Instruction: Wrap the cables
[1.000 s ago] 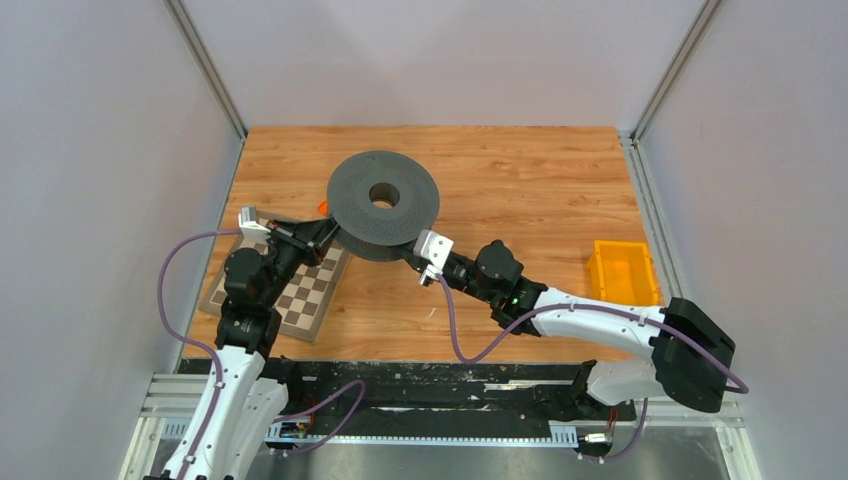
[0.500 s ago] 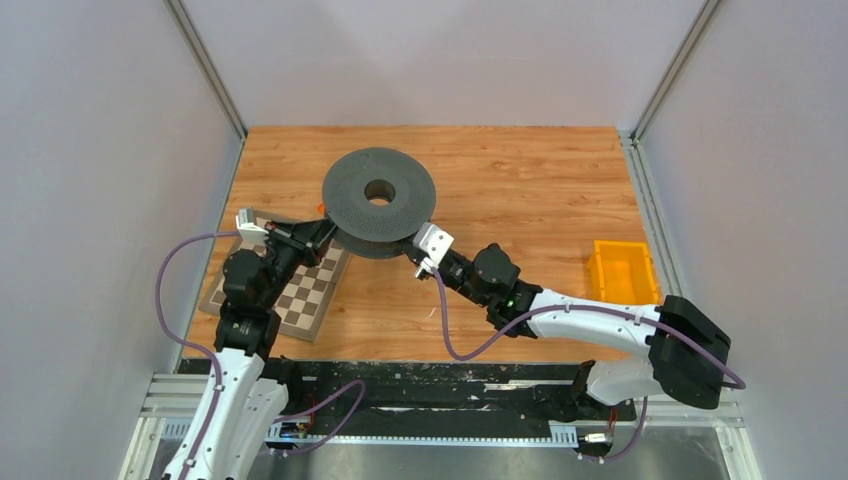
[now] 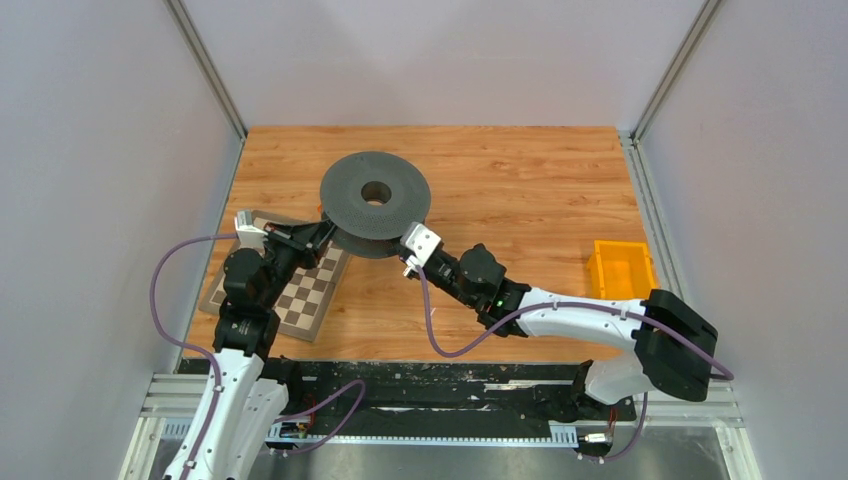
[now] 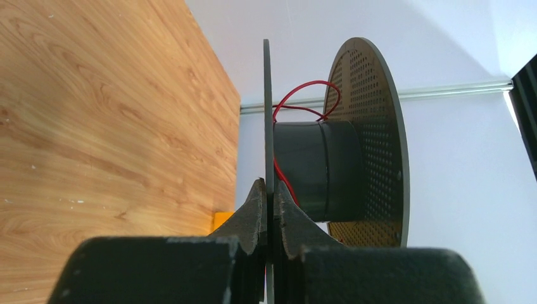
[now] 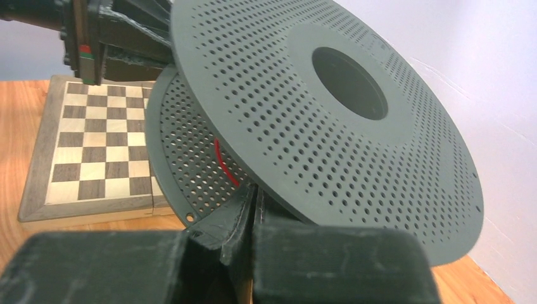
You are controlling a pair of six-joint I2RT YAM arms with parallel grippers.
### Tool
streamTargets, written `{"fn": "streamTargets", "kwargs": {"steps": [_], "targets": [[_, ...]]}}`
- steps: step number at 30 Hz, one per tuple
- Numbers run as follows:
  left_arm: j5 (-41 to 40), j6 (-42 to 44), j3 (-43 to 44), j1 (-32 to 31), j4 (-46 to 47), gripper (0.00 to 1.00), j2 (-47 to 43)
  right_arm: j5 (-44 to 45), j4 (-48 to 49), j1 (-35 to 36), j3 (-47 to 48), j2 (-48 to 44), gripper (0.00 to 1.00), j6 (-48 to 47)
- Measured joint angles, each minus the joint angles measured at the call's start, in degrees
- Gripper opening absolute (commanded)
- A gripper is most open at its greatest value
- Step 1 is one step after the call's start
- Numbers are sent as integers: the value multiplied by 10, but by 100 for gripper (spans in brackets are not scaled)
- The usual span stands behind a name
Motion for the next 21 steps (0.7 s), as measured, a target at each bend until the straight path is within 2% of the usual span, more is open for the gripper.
{"fn": "streamTargets", "kwargs": {"steps": [10, 16, 21], "targets": [[0, 5, 0, 0, 4, 0, 6, -30, -38, 16, 39, 26, 1, -7], [-4, 9, -1, 0, 3, 0, 7, -26, -49, 19, 52, 37, 6, -9], [-10, 11, -2, 0, 3, 0, 7, -8, -55, 19, 61, 45, 2, -6]]}}
